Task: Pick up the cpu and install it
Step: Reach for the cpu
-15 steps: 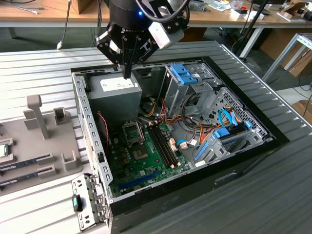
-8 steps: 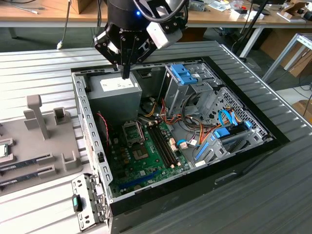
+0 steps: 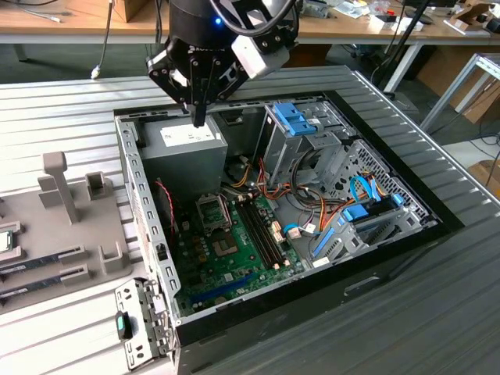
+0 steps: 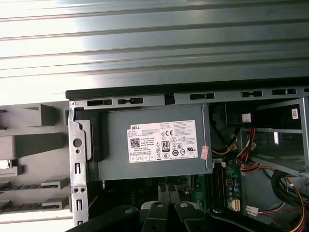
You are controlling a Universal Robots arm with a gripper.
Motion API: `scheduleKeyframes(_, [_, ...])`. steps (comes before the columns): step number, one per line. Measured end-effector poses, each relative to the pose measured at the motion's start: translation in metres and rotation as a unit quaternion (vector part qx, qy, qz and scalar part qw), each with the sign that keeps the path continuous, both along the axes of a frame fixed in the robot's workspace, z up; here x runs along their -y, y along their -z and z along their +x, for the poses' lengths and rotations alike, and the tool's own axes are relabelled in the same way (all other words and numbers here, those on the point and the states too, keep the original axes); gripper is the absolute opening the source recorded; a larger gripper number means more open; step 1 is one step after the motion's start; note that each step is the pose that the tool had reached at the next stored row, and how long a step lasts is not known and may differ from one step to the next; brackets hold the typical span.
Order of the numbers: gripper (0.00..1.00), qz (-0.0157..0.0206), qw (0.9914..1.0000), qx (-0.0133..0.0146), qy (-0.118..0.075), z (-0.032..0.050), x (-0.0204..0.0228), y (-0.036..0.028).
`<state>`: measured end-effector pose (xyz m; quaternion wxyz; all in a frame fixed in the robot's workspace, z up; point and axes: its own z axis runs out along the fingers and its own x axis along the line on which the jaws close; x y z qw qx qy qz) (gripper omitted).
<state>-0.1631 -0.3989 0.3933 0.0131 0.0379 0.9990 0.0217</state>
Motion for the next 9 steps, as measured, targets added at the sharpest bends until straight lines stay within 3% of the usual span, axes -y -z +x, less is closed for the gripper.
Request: scheduleKeyframes(9, [0.11, 0.0, 1.0, 0.0, 0.0, -0.0033, 0.0, 0.0])
